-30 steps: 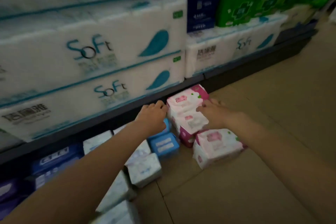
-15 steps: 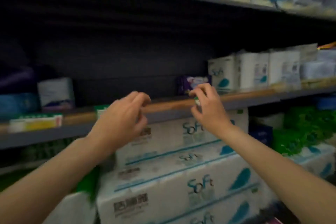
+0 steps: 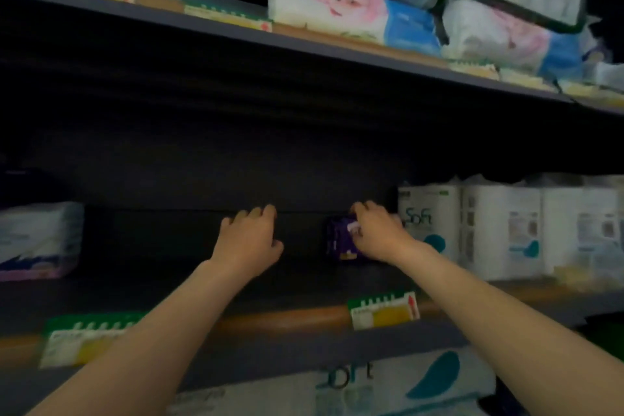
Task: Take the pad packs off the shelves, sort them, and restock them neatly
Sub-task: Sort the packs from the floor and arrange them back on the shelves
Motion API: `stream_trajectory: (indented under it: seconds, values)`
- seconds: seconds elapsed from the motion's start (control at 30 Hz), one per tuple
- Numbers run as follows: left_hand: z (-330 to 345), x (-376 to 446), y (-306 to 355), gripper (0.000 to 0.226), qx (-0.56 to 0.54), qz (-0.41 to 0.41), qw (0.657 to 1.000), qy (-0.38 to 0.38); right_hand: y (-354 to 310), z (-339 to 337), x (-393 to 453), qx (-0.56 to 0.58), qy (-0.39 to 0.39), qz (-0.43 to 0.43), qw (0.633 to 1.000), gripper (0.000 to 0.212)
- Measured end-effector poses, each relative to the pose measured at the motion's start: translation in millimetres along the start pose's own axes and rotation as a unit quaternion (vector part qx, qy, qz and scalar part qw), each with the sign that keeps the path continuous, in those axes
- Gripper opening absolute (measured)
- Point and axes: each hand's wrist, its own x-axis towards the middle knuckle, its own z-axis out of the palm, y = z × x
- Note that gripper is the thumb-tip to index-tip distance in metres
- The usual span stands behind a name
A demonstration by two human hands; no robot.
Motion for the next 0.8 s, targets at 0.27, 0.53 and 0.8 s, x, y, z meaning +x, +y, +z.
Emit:
stream_trajectory:
  seconds: [0.27, 0.53, 0.8]
  values:
    - [46.3, 24.4, -1.1, 0.037, 0.035, -0.002, 0.999, -0.014, 36.0, 63.9, 90.3, -0.033, -0.166, -0.05, 0.984, 0.096]
    - [54.2, 24.1, -3.6, 0.037, 0.005, 0.005, 1.0, -0.019, 30.6, 69.5, 103.1, -0.123, -0.116, -0.136, 0.976, 0.114]
    - [26.3, 12.7, -2.0, 0.041, 0.004, 0.018, 1.0, 0.004, 23.4, 23.8, 75.5, -0.01, -0.099, -0.097, 0.99, 0.088]
